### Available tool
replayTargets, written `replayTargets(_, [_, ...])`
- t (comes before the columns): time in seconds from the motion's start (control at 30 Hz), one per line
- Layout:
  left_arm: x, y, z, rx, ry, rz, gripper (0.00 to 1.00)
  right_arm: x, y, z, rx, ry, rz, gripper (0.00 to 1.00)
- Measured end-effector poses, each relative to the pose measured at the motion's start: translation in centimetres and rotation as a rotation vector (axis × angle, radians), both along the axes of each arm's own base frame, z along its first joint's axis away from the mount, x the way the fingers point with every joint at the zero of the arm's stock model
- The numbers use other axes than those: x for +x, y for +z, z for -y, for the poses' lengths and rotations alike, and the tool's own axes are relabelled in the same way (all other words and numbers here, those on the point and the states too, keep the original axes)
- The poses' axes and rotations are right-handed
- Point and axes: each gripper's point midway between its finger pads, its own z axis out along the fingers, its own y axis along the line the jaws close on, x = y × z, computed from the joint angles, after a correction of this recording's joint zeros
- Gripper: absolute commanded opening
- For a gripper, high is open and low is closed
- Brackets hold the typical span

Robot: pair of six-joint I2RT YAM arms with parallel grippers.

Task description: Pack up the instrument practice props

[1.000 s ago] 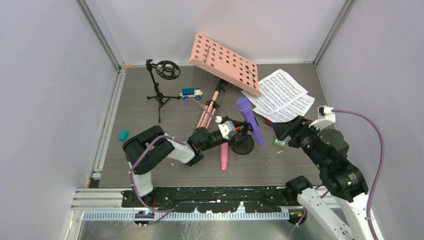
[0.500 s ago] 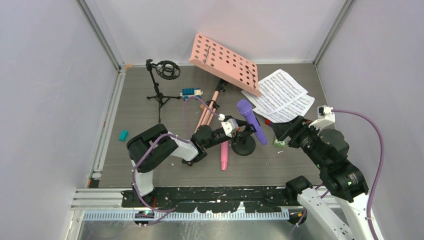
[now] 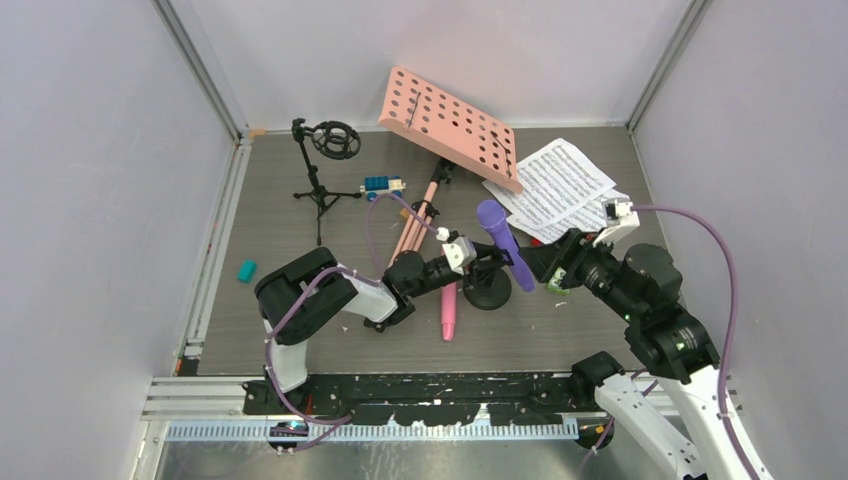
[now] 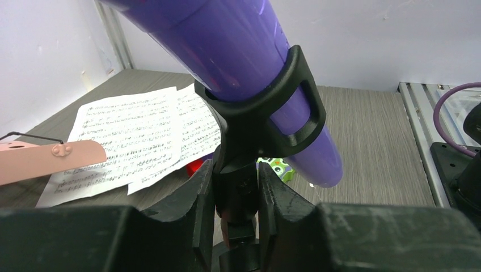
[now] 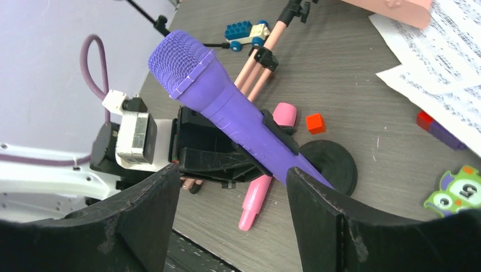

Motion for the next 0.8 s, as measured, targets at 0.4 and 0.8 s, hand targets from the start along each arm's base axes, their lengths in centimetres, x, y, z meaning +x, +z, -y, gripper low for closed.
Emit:
replayTargets(0.4, [-1.1, -0.1, 0.3, 0.006, -0.112, -0.016, 0.00, 2.8, 0.0, -2.8, -0.222, 0.230, 0.236, 0.67])
replayTargets(0.8, [-1.9, -0.2, 0.7, 0.021, -0.175, -0.028, 0.00, 5.0, -0.7, -5.0, -0.341, 0.384, 0.192, 0.61])
